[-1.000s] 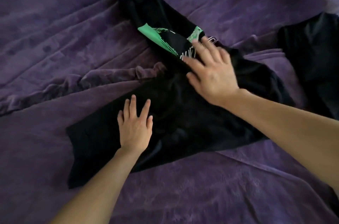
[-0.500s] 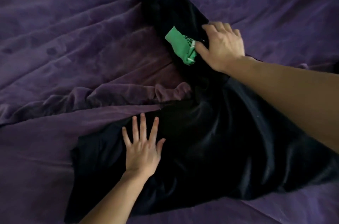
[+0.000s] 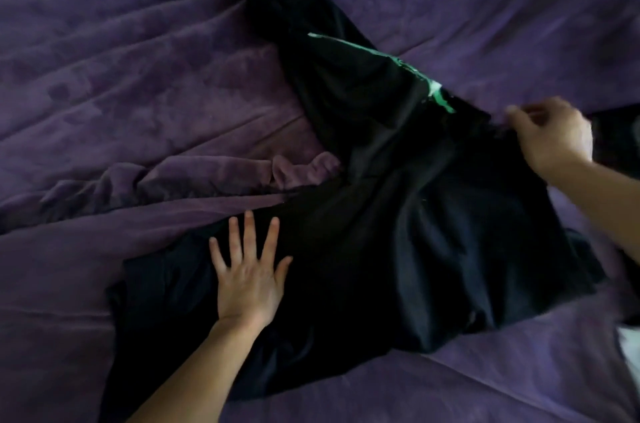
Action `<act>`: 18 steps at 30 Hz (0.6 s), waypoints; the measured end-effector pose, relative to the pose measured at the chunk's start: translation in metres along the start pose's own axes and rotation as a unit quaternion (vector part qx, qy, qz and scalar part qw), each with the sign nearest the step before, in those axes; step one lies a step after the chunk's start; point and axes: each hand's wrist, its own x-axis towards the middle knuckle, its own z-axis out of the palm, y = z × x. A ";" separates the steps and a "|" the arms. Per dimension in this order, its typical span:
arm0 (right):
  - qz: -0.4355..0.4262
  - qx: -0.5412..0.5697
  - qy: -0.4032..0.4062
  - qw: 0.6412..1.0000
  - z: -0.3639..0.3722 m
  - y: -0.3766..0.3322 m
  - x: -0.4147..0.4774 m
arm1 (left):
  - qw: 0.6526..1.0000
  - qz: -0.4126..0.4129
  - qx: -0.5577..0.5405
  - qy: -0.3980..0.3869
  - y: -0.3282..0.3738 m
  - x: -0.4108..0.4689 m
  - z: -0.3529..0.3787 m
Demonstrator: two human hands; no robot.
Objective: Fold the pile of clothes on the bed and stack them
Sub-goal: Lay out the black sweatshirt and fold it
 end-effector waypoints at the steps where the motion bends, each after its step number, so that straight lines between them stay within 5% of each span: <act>1: 0.010 0.019 0.021 1.000 -0.006 0.014 -0.022 | 1.000 0.001 0.004 -0.001 0.001 0.000 -0.003; 4: 0.003 0.025 0.066 0.998 -0.016 0.049 -0.105 | 1.000 -0.005 0.013 -0.007 0.004 0.000 -0.008; 7: 0.013 -0.048 0.021 0.999 -0.016 0.079 -0.174 | 0.999 -0.021 0.033 -0.034 0.007 0.000 -0.015; 15: 0.186 -0.101 -0.034 0.977 -0.043 0.161 -0.187 | 0.996 -0.040 0.048 -0.069 0.020 -0.012 -0.036; 18: 0.143 -0.095 -0.015 0.985 -0.044 0.147 -0.181 | 0.999 -0.034 0.034 -0.023 0.030 -0.021 -0.045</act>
